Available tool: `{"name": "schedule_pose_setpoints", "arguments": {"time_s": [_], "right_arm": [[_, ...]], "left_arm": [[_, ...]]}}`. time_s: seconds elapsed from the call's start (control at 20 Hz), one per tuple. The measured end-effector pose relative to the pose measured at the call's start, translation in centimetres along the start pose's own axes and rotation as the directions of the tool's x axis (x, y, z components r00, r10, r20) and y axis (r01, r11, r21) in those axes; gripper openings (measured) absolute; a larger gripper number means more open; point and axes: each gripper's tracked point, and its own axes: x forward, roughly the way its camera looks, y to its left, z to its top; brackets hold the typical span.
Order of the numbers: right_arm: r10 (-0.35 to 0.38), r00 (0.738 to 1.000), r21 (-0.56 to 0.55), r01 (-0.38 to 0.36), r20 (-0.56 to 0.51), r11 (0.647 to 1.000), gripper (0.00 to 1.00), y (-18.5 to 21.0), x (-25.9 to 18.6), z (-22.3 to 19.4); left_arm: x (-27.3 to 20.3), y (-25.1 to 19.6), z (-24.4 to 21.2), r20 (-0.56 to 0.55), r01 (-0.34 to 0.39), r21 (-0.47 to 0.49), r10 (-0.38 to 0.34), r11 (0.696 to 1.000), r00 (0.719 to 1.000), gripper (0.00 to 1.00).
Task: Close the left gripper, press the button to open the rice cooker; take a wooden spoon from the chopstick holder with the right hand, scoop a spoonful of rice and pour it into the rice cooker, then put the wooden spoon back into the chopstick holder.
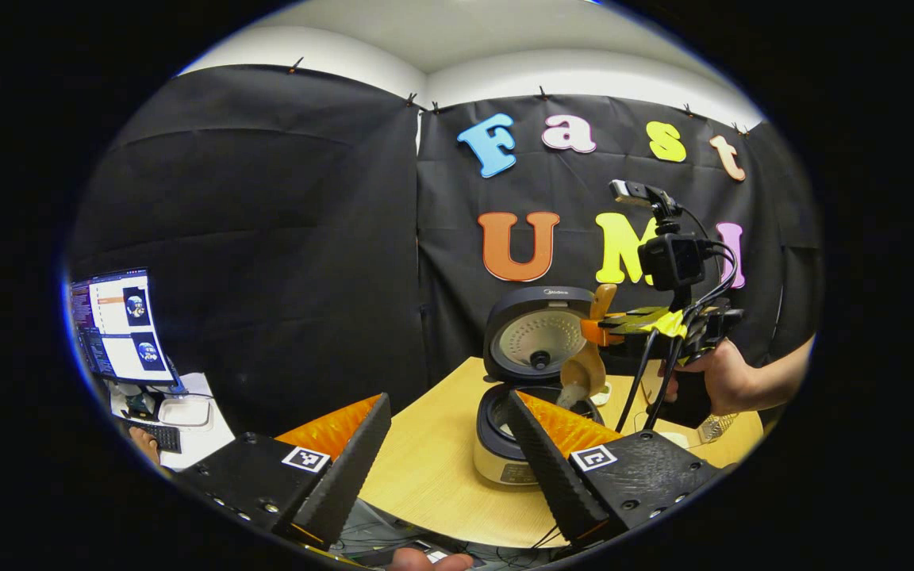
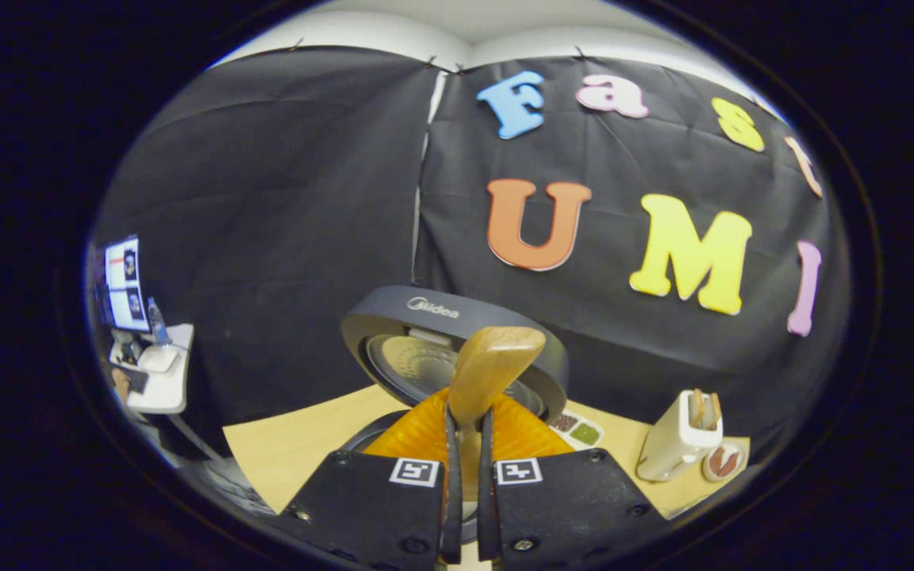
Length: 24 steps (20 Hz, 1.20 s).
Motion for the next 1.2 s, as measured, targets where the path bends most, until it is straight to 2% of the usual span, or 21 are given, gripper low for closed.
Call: {"name": "schedule_pose_setpoints", "arguments": {"time_s": [0.05, 0.1, 0.15, 0.2, 0.4, 0.6, 0.8, 1.0, 1.2], "right_arm": [[0.003, 1.000, -0.048, -0.002, 0.018, 0.999, 0.13, 0.3, 0.0, 0.2], [0.007, 0.999, -0.091, -0.004, 0.034, 0.996, 0.13, 0.7, 0.0, 0.4], [0.009, 0.999, -0.127, -0.002, 0.050, 0.992, 0.13, 0.9, 0.3, 0.5], [0.005, 0.998, -0.153, 0.005, 0.065, 0.988, 0.13, 0.7, 0.5, 0.5], [-0.003, 0.996, -0.156, 0.018, 0.092, 0.988, 0.13, 0.5, 0.4, 1.0], [-0.020, 0.996, -0.065, 0.026, 0.084, 0.998, 0.13, 1.0, -0.8, 1.1], [-0.032, 0.996, 0.081, 0.025, 0.078, 0.996, 0.13, 0.8, -3.9, 2.6], [-0.064, 0.995, 0.230, 0.045, 0.078, 0.972, 0.13, -4.1, -7.6, 3.5], [-0.122, 0.991, 0.371, 0.092, 0.058, 0.924, 0.13, -10.7, -11.6, 2.7]], "left_arm": [[-0.1, 0.1, -0.1, -0.004, -0.004, -0.002, 0.004, 1.000, 1.000, 0.95], [-0.3, 0.2, -0.1, -0.008, -0.008, -0.006, 0.008, 1.000, 1.000, 1.00], [-0.3, 0.1, 0.0, -0.011, -0.012, -0.011, 0.012, 1.000, 1.000, 0.95], [-0.4, 0.1, -0.1, -0.014, -0.015, -0.018, 0.014, 1.000, 1.000, 0.95], [-0.5, 0.2, -0.4, -0.024, -0.012, -0.030, 0.011, 0.999, 1.000, 0.95], [-0.5, -0.1, -0.1, -0.013, -0.001, -0.040, 0.000, 0.999, 1.000, 0.95], [-0.4, -0.5, 0.2, 0.000, 0.035, -0.055, -0.035, 0.998, 0.999, 0.95], [-0.1, -1.3, 0.8, 0.027, 0.081, -0.062, -0.079, 0.995, 0.996, 0.95], [0.0, -3.5, 1.4, 0.031, 0.123, -0.056, -0.121, 0.991, 0.992, 0.95]]}}
